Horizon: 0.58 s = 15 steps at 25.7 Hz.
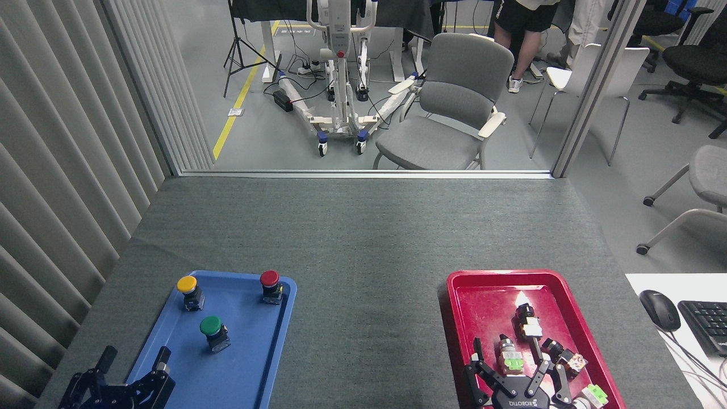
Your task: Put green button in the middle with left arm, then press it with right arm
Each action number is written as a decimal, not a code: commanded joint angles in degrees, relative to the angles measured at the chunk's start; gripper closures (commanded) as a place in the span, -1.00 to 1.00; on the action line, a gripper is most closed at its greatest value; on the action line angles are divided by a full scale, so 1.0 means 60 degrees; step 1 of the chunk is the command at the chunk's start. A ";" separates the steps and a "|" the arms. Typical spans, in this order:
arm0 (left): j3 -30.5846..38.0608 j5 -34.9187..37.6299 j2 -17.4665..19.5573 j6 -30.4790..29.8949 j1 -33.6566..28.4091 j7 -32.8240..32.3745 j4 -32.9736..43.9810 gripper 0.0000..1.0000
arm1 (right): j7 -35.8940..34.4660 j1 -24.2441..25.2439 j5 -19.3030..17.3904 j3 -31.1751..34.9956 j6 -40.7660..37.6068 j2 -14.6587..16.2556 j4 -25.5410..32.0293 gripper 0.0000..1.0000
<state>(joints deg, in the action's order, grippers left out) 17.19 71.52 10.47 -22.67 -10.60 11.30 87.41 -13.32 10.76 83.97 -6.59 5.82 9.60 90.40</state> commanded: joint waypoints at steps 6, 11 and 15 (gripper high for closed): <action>-0.0009 0.0034 0.0115 -0.0353 0.0053 -0.0053 -0.0242 -1.00 | 0.0022 -0.0065 0.0009 -0.0001 -0.0062 0.0012 0.0006 -1.00; -0.0009 0.0122 0.0232 -0.0382 0.0053 0.0079 -0.0345 -1.00 | -0.0007 0.0008 0.0009 -0.0015 -0.0341 0.0100 -0.0038 -1.00; -0.0009 0.0122 0.0378 -0.0441 0.0082 0.0079 -0.0447 -1.00 | -0.0007 0.0052 0.0024 -0.0015 -0.0326 -0.0003 0.0035 -1.00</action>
<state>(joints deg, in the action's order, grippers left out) 17.15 72.20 12.23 -25.08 -10.16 11.71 85.16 -13.36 10.91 84.04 -6.68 3.95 9.87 90.39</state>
